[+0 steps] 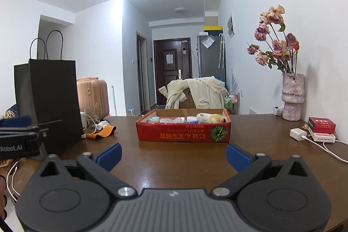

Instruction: Organize soft objects

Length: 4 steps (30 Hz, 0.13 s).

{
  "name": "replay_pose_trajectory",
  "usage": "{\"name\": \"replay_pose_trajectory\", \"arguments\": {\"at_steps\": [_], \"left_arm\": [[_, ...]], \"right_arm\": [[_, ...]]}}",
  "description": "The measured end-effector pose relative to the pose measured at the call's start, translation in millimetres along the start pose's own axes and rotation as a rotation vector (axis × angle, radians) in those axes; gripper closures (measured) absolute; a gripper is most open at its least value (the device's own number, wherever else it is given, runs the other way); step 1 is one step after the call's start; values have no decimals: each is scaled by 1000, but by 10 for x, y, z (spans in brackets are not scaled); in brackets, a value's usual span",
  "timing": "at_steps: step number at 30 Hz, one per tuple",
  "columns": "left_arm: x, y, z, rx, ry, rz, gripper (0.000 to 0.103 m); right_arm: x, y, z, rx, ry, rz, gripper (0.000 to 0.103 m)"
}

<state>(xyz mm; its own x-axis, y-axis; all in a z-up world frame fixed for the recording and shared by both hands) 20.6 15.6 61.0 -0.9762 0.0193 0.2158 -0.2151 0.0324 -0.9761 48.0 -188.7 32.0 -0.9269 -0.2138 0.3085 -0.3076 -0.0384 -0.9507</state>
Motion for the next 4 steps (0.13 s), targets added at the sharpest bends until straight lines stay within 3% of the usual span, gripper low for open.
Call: {"name": "replay_pose_trajectory", "arguments": {"at_steps": [4], "left_arm": [[17,-5,-9,8,-8,17,0]], "right_arm": [[-1,-8,-7,3,1,5,0]]}}
Point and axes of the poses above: each gripper's, at about its wrist camera, not at the fingertips, and x roughly against the way its jaws point, z to its right, y to its underside, the point moved 3 cm from there along -x, roughly the way its jaws point, and after that the axes turned 6 degrees about -z, right-handed, at the moved point
